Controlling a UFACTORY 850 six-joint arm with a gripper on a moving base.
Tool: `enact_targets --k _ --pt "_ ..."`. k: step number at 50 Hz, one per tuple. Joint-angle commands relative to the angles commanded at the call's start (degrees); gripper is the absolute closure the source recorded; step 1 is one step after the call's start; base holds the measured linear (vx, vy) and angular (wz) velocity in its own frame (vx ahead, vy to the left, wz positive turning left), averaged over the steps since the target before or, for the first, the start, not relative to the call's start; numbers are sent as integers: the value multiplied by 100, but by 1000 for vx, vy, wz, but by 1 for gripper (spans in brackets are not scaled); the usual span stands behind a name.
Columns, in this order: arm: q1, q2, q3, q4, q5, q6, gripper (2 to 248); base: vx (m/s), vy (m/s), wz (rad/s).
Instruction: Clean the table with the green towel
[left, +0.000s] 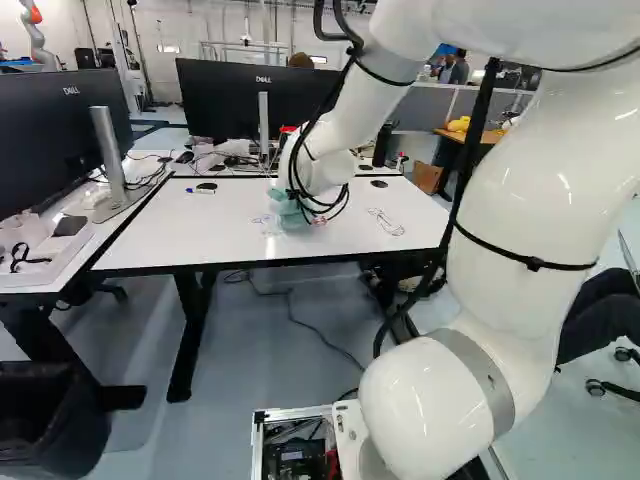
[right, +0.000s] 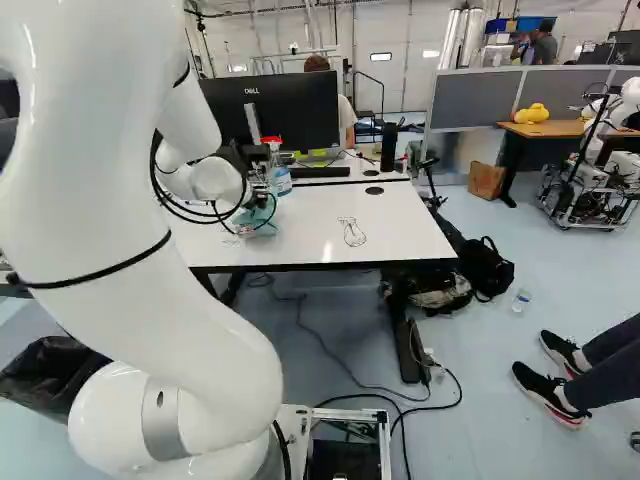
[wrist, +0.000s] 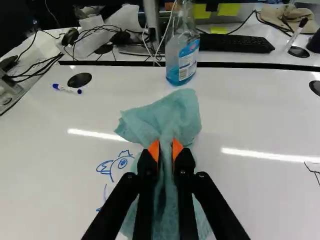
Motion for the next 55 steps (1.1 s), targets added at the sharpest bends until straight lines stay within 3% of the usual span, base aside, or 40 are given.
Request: enact_targets --k 36,55 --pt "691 271 290 0 0 0 200 0 0 0" --pt "807 299 319 0 -193 0 200 0 0 0"
